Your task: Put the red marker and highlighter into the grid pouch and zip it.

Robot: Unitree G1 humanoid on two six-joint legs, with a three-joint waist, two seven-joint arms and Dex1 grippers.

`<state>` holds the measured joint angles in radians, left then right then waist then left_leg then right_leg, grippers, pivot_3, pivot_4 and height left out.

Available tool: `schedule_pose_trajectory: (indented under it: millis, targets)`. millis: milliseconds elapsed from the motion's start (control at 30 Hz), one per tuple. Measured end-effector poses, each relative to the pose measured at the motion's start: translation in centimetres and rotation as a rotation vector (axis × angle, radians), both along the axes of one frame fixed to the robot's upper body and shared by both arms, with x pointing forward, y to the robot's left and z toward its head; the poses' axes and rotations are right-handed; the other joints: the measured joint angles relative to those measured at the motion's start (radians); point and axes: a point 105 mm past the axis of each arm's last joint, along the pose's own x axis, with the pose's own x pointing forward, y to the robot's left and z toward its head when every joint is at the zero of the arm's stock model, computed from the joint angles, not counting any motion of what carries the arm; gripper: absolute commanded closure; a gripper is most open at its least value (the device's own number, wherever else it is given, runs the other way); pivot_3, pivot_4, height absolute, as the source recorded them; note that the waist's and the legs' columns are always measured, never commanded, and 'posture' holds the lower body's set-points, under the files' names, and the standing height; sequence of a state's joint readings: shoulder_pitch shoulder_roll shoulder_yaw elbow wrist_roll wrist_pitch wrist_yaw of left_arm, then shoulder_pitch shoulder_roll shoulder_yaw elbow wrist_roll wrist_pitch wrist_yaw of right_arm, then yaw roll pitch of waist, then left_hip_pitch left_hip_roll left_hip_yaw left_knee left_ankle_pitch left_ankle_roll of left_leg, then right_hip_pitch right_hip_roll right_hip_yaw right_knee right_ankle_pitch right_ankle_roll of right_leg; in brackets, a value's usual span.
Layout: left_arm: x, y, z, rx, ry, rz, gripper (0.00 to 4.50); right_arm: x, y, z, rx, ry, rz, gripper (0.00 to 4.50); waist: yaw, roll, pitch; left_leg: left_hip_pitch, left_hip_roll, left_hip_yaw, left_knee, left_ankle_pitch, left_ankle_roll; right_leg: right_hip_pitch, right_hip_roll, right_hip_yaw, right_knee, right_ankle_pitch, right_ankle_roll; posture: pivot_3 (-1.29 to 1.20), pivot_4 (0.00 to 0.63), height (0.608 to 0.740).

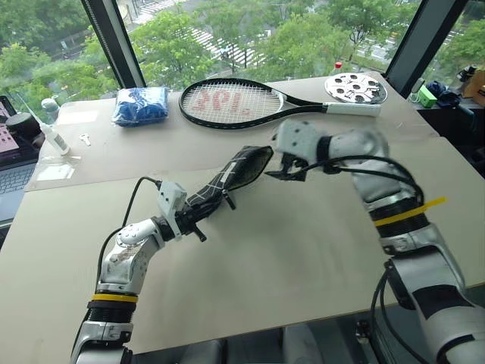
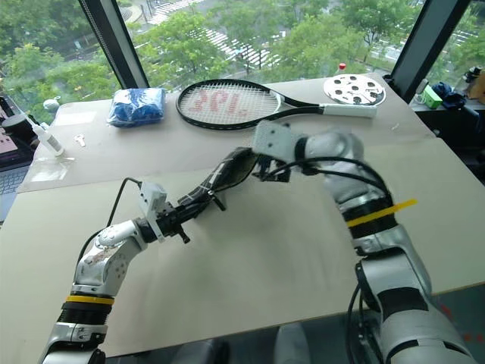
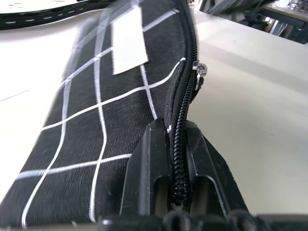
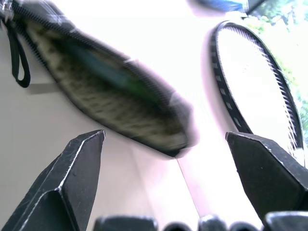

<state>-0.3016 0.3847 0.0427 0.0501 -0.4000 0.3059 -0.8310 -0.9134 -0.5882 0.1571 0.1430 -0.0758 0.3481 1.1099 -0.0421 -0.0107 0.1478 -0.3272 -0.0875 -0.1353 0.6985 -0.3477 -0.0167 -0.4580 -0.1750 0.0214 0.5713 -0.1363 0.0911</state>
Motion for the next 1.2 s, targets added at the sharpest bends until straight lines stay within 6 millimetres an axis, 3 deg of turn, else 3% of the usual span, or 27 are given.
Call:
schedule_pose_trajectory:
  millis: [67,167,233,333,467,567,667,933,1200]
  targets:
    - [0.0,0.1,0.0,0.000,0.001,0.002,4.50,-2.0,-1.0,-0.9,0.084,0.130,0.032,0.04,0.002,0.000,0.000,0.000,0.000,0.000,0.000,0.000,0.000,0.000,0.000,0.000,0.000,0.000,0.000,0.00,0.150,0.740]
    - [0.0,0.2,0.0,0.000,0.000,0.009,4.50,-5.4,-1.5,-4.9,0.192,0.403,0.063,0.04,0.004,0.000,0.000,-0.001,0.000,0.000,0.001,0.000,0.000,0.000,-0.001,0.000,0.000,0.000,0.000,0.00,0.150,0.740]
    - [0.0,0.2,0.1,-0.004,0.000,0.009,4.50,-6.7,-1.2,-7.5,0.225,0.519,0.036,0.04,0.002,0.000,0.000,0.000,0.000,0.001,0.002,0.000,0.000,0.000,-0.001,0.000,0.001,0.001,-0.001,0.00,0.150,0.740]
    - [0.0,0.2,0.2,-0.016,0.004,0.004,4.50,-6.7,0.3,-9.4,0.259,0.567,-0.016,0.04,0.001,0.000,0.000,0.000,0.000,0.001,0.004,0.000,0.000,0.000,-0.001,0.000,0.003,0.002,-0.002,0.00,0.150,0.740]
    - [0.0,-0.1,0.3,-0.022,0.012,-0.013,4.50,-5.8,4.1,-11.6,0.291,0.570,-0.070,0.04,0.005,0.000,0.000,0.000,0.000,0.001,0.007,0.000,0.000,0.000,-0.001,0.000,0.006,0.002,-0.002,0.00,0.150,0.740]
    - [0.1,-0.1,0.5,-0.024,0.009,-0.018,4.50,-4.6,5.6,-11.6,0.317,0.556,-0.109,0.04,0.006,0.000,0.000,0.000,-0.001,0.001,0.007,0.000,0.000,0.000,-0.001,0.000,0.006,0.002,-0.002,0.00,0.150,0.740]
    - [0.1,-0.2,0.6,-0.022,0.007,-0.021,4.50,-3.4,7.0,-10.4,0.344,0.515,-0.121,0.04,0.006,0.000,0.000,0.000,-0.001,0.001,0.007,0.000,0.000,0.000,-0.001,0.000,0.005,0.002,-0.002,0.00,0.150,0.740]
    - [0.1,-0.3,0.8,-0.022,0.002,-0.023,4.50,-3.9,10.5,-11.8,0.343,0.582,-0.075,0.04,-0.001,0.000,0.000,0.000,-0.001,0.001,0.007,0.000,0.000,0.000,-0.001,0.000,0.006,0.002,-0.002,0.00,0.150,0.740]
    - [-0.1,-0.4,1.0,-0.020,-0.006,-0.025,4.50,-3.0,11.3,-11.7,0.334,0.562,-0.078,0.04,-0.002,0.000,0.000,0.000,-0.001,0.001,0.007,0.000,0.000,0.000,-0.001,0.000,0.006,0.002,-0.002,0.00,0.150,0.740]
